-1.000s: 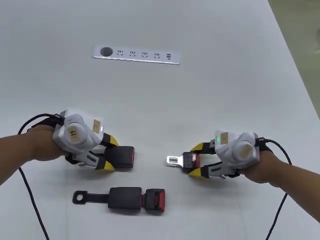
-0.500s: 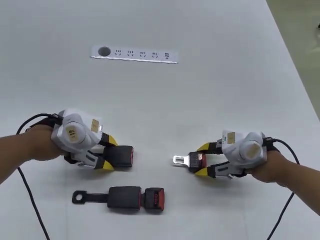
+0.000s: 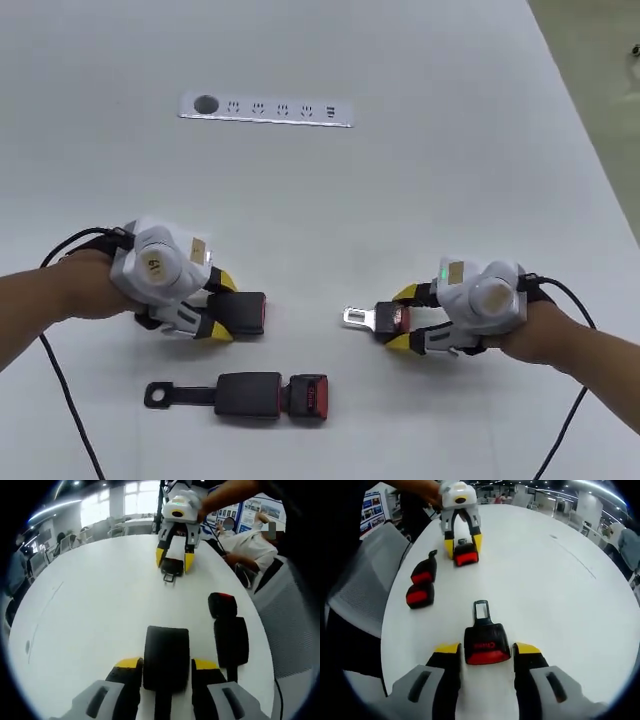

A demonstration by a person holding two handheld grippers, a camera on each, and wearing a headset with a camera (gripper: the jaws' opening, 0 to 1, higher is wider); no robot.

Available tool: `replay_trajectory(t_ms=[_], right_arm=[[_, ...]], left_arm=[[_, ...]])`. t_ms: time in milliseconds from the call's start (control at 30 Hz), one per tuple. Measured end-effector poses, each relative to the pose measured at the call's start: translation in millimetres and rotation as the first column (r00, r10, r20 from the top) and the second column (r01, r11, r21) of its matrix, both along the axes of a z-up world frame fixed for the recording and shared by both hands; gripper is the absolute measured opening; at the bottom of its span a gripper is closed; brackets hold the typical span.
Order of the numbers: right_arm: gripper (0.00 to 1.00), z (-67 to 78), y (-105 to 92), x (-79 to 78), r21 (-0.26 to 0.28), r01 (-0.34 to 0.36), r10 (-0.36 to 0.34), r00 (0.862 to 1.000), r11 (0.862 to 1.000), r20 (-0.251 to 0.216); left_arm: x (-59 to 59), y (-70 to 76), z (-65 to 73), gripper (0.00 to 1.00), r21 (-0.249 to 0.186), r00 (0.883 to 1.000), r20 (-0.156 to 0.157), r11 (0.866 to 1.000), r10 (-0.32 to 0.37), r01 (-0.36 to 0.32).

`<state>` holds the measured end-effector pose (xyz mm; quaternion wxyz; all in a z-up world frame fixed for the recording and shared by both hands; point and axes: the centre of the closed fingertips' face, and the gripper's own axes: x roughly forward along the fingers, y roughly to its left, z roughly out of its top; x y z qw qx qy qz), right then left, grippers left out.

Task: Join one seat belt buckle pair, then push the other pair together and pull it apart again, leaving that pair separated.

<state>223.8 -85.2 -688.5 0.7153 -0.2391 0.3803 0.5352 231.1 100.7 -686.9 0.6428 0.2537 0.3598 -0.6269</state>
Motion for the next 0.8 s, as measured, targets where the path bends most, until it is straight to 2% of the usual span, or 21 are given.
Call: replay_trajectory(t_ms=[33, 67, 100, 133, 200, 267, 333, 400, 467, 533, 600, 633, 667, 700, 800], right_arm=[[0.51, 3.9, 1.0, 5.8, 0.017, 0.012, -0.013, 0.999, 1.000, 0.045], [0.57, 4.9, 0.0, 10.5, 0.016, 0.023, -0.024, 0.997, 1.000, 0.074], [0.61, 6.3, -0.5, 10.4, 0.021, 0.041, -0.042, 0.996, 0.999, 0.073], [0.63, 8.3, -0.1, 10.5, 0.036, 0.058, -0.061, 0.996, 0.998, 0.072], [0.65, 7.8, -1.2, 10.8, 0.037, 0.069, -0.071, 0.994, 0.997, 0.077], [0.67, 8.4, -1.5, 10.5, 0.045, 0.094, -0.097, 0.992, 0.995, 0.082], [0.68, 11.2, 0.7, 9.4, 0.071, 0.132, -0.137, 0.988, 0.989, 0.071], [0.70, 12.7, 0.0, 11.4, 0.084, 0.168, -0.176, 0.981, 0.982, 0.087], [0.73, 16.7, 0.6, 11.7, 0.103, 0.215, -0.224, 0.970, 0.971, 0.089], [0.75, 19.6, -0.7, 13.1, 0.122, 0.257, -0.269, 0.959, 0.959, 0.093], [0.77, 23.5, 0.0, 12.4, 0.150, 0.313, -0.328, 0.941, 0.938, 0.087], [0.78, 27.0, 1.7, 10.8, 0.166, 0.340, -0.357, 0.930, 0.926, 0.085], [0.79, 28.4, 2.3, 10.2, 0.172, 0.347, -0.365, 0.927, 0.922, 0.087], [0.80, 31.6, 2.3, 9.4, 0.189, 0.377, -0.398, 0.913, 0.907, 0.088], [0.82, 38.2, 2.4, 7.1, 0.221, 0.431, -0.459, 0.884, 0.875, 0.093]], left_arm=[[-2.7, -3.9, 3.6, 0.51, -0.018, 0.999, -0.037, 0.999, 0.027, -0.027], [-1.5, -5.8, 6.5, 0.59, -0.032, 0.998, -0.043, 0.999, 0.042, -0.044], [2.5, -9.3, 12.2, 0.67, -0.058, 0.997, -0.033, 0.996, 0.064, -0.065], [5.5, -9.5, 16.8, 0.69, -0.066, 0.995, -0.030, 0.994, 0.090, -0.092], [7.7, -7.4, 20.3, 0.68, -0.064, 0.994, -0.024, 0.992, 0.104, -0.105], [6.7, -7.2, 24.4, 0.71, -0.062, 0.993, -0.014, 0.991, 0.114, -0.114], [5.1, -5.4, 25.5, 0.75, -0.057, 0.992, -0.017, 0.990, 0.127, -0.128], [4.8, -1.6, 26.7, 0.77, -0.046, 0.987, -0.011, 0.986, 0.160, -0.161], [6.0, 3.7, 26.4, 0.78, -0.046, 0.972, -0.038, 0.971, 0.231, -0.233], [9.1, 8.7, 27.9, 0.81, -0.051, 0.957, -0.032, 0.956, 0.288, -0.289], [9.7, 9.5, 33.3, 0.86, -0.082, 0.936, -0.039, 0.932, 0.350, -0.353], [10.1, 10.2, 37.4, 0.88, -0.104, 0.919, -0.050, 0.913, 0.390, -0.394], [10.4, 10.5, 39.1, 0.89, -0.112, 0.914, -0.052, 0.907, 0.403, -0.407], [11.9, 14.7, 40.8, 0.89, -0.138, 0.896, -0.055, 0.885, 0.440, -0.444], [9.8, 19.9, 47.1, 0.91, -0.155, 0.874, -0.045, 0.861, 0.483, -0.484]])
